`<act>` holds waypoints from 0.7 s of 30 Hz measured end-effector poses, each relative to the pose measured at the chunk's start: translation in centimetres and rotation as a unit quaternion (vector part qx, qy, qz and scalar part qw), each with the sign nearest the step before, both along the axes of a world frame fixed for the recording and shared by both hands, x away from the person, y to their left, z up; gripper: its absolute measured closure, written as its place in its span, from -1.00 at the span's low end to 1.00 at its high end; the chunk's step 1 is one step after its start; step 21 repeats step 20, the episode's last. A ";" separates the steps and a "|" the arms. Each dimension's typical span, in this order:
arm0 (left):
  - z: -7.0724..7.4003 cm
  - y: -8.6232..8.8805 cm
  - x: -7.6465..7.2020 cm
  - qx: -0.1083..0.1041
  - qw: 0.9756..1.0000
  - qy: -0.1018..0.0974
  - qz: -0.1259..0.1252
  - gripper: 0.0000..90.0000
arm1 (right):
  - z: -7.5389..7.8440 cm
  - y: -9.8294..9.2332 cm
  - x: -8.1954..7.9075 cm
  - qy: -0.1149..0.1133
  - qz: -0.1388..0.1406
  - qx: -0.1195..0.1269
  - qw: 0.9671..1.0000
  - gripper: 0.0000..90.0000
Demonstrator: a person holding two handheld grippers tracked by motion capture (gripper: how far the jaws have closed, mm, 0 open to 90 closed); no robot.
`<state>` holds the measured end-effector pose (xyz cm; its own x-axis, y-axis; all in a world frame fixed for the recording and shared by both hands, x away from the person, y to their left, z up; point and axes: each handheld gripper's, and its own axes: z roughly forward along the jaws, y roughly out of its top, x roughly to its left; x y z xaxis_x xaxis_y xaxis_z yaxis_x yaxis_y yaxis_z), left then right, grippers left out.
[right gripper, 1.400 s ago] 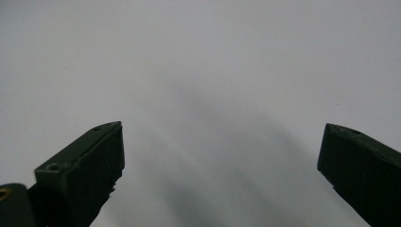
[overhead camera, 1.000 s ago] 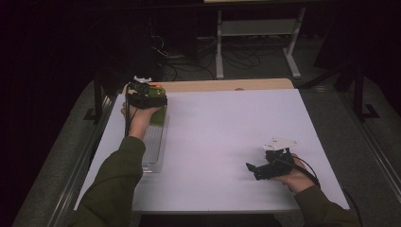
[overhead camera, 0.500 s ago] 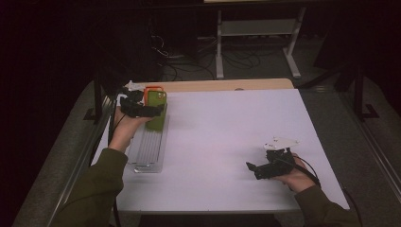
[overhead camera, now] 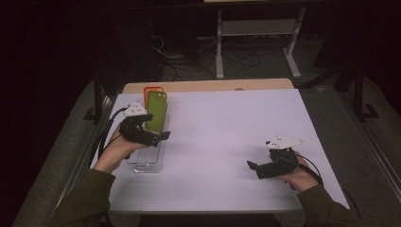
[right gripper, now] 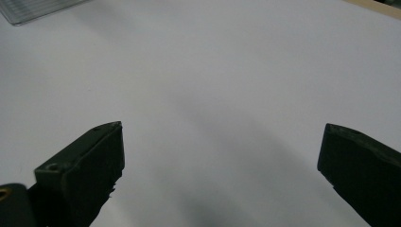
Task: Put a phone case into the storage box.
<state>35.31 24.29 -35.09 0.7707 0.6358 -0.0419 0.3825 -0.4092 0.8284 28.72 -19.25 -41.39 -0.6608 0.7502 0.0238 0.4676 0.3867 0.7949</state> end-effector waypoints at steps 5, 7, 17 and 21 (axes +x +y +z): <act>-1.2 0.0 -1.8 0.007 0.999 0.004 -0.040 -1.00 | 0.3 -0.4 -0.2 -0.004 0.016 0.001 1.000 -0.98; -1.8 0.1 -2.4 0.005 0.999 0.004 -0.049 -1.00 | 0.4 -0.5 -0.3 -0.002 0.023 0.000 1.000 -0.98; -3.6 0.5 -3.6 0.004 0.998 0.017 -0.067 -1.00 | 0.5 -0.4 -0.5 -0.007 0.040 0.001 0.999 -0.98; -3.7 0.5 -3.7 0.005 0.997 0.015 -0.069 -1.00 | 0.5 -0.4 -0.6 -0.010 0.044 0.002 0.999 -0.98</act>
